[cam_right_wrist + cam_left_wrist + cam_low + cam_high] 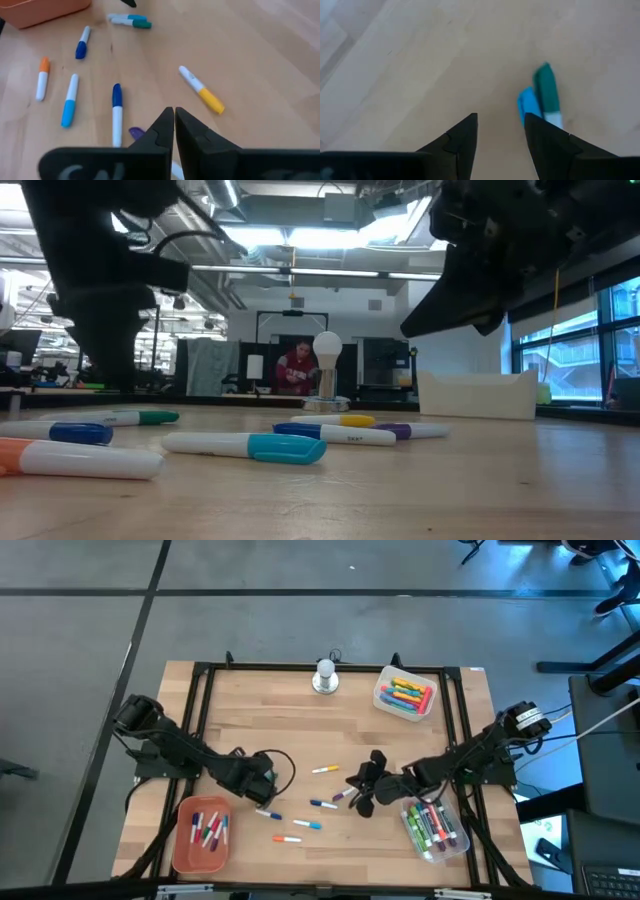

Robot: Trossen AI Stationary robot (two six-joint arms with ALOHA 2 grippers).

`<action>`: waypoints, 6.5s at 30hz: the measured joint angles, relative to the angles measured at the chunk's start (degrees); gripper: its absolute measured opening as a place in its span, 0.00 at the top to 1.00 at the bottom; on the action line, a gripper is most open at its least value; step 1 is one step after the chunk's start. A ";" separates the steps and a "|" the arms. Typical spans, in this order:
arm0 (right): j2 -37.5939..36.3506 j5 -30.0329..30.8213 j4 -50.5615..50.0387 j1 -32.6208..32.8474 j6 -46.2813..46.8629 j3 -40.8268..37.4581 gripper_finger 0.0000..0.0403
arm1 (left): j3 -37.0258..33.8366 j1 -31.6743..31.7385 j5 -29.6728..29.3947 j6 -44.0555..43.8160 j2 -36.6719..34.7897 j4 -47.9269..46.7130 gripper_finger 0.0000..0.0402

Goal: Pick & Place Markers
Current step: Put the small light blue highlighter pen into the orange bin, then put the small green highlighter pen into the orange bin, then put the small blue highlighter pen into the orange bin

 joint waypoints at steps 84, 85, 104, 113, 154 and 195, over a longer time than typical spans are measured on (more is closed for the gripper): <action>0.00 0.15 0.82 1.99 -4.22 0.00 0.96 | 19.84 -24.87 -2.16 -37.72 -5.88 -39.53 0.59; 0.00 -0.35 0.82 2.02 -4.16 0.00 0.96 | 19.63 -24.13 -5.42 -37.53 -5.59 -38.16 0.59; 0.00 -0.93 1.70 2.17 -0.07 0.00 0.96 | 10.92 -4.09 -3.62 -7.35 12.65 -7.01 0.59; 0.00 -2.44 -1.10 2.18 5.50 0.00 0.96 | 11.07 -3.86 -2.39 -6.20 16.43 -5.12 0.59; 0.00 -0.80 -2.13 0.70 3.98 0.00 0.96 | 29.88 -22.05 21.33 -13.90 8.20 -38.83 0.89; 0.61 -4.87 -1.70 -0.77 1.48 0.00 0.96 | 22.19 -15.08 7.05 22.46 9.72 -2.68 0.78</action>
